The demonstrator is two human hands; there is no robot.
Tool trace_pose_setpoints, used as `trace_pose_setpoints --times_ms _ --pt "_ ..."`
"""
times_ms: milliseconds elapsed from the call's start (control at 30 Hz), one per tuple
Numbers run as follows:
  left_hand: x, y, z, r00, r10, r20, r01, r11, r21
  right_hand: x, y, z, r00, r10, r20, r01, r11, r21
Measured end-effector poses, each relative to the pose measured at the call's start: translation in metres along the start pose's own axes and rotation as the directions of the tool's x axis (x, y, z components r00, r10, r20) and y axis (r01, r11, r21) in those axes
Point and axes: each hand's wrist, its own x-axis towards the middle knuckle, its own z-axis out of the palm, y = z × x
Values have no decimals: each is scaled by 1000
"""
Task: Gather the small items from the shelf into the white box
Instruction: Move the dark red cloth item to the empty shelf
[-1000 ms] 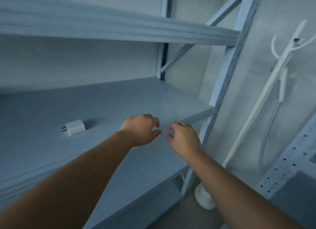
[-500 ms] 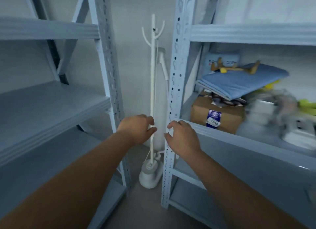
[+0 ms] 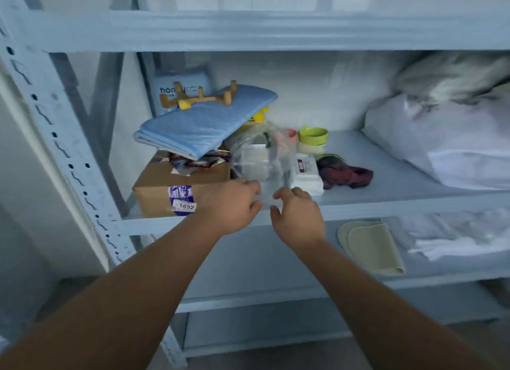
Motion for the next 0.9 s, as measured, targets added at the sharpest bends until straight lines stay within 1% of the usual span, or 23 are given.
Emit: trace_pose_setpoints --times_ms 200,400,567,733,900 --pt "92 17 35 986 167 -20 -167 986 2 53 65 -6 984 156 -80 -165 981 -107" --pt "173 27 52 953 302 -23 -303 952 -47 109 102 -11 958 235 -161 -263 947 -183" --pt "221 46 71 938 347 -6 -345 931 -117 134 137 -19 932 306 -195 -344 916 -206" --pt "264 81 95 920 391 -1 -389 914 -117 150 188 -32 920 328 -213 -371 904 -211" --pt "299 116 126 935 349 68 -342 935 -90 167 248 -39 932 328 -156 -354 917 -186"
